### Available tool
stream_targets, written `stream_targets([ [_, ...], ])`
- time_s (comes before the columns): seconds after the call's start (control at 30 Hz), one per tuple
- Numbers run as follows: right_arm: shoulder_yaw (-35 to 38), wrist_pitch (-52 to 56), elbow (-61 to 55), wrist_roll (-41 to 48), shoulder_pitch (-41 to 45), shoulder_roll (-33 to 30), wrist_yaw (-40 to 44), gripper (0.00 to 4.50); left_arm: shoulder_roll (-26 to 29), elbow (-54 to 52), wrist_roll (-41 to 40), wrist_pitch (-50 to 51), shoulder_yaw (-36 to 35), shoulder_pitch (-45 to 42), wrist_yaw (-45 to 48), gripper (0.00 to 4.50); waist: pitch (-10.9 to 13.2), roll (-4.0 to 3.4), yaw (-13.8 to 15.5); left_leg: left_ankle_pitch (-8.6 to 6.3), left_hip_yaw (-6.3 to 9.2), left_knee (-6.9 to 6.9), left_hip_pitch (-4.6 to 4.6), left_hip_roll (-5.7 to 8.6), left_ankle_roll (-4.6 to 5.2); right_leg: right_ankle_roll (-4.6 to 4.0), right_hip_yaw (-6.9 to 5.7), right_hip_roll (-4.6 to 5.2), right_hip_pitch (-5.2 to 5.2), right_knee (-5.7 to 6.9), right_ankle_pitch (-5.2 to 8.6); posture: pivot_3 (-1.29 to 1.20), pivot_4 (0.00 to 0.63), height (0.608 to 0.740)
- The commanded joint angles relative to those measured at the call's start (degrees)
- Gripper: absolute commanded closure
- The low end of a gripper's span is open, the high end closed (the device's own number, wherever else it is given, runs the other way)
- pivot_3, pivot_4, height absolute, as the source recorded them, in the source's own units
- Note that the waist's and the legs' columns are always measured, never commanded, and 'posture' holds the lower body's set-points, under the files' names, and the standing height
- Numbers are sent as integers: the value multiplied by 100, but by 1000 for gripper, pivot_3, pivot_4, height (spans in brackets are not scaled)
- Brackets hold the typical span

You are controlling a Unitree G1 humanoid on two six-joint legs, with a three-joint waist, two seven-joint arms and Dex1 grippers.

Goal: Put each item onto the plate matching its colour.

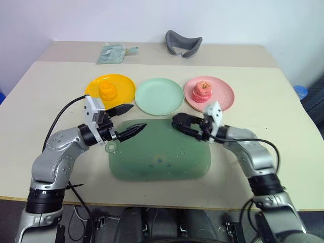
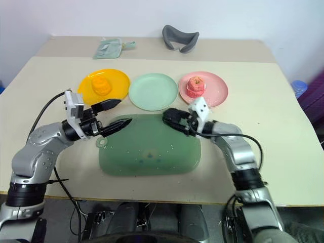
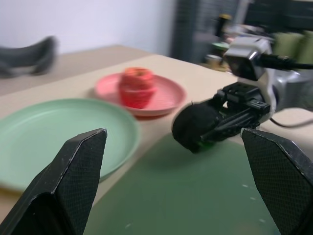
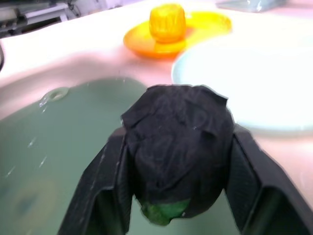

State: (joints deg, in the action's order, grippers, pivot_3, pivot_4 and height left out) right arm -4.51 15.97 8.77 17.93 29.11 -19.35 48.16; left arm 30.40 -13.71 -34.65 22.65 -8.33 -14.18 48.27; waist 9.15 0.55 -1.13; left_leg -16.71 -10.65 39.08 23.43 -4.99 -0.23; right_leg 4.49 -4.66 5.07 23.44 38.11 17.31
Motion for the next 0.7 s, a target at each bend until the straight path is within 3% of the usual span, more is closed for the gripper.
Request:
stream_targets([
  [0.03, -85, -722, 845, -428, 692, 463, -479, 2241, -216, -263, 231, -214, -214, 69, -674, 0, 0, 1, 22, 0, -1, 1, 0, 0, 0, 0, 0, 0, -1, -1, 0, 0, 150, 740],
  [0.17, 54, -1513, 2585, -714, 1719, 1010, -999, 2241, -426, -527, 431, -203, -185, 250, -1224, 0, 0, 1, 28, 0, -3, 2, 2, 3, 1, 0, -1, 3, -3, -1, 0, 0, 150, 740],
  [0.37, 171, -2817, 5175, -1258, 3146, 1344, -1910, 2241, -423, -946, 825, -64, -181, 519, -1844, 0, 1, 0, -9, 0, -6, 0, 1, 1, 0, 0, 0, 2, 1, 3, 0, 0, 150, 740],
  [0.57, 336, -3157, 6141, -1427, 3742, 1509, -2135, 2241, -411, -975, 1229, -239, -120, 690, -2058, 0, 1, -1, -39, 0, -8, -4, 1, 0, 0, -1, 0, 2, 1, 2, 0, 0, 150, 740],
  [0.6, 363, -3181, 6181, -1430, 3786, 1514, -2123, 1616, -414, -947, 1241, -287, -108, 692, -2023, 0, 1, -1, -35, 0, -7, -4, 2, 0, 0, -1, 0, 2, 1, 2, 0, 0, 150, 740],
  [0.7, 470, -3256, 6214, -1432, 3849, 1498, -2081, 365, -439, -846, 1283, -375, -80, 660, -1984, 0, 1, -1, -31, 0, -7, -3, 2, 0, 0, -1, 0, 2, 1, 2, 0, 0, 150, 740],
])
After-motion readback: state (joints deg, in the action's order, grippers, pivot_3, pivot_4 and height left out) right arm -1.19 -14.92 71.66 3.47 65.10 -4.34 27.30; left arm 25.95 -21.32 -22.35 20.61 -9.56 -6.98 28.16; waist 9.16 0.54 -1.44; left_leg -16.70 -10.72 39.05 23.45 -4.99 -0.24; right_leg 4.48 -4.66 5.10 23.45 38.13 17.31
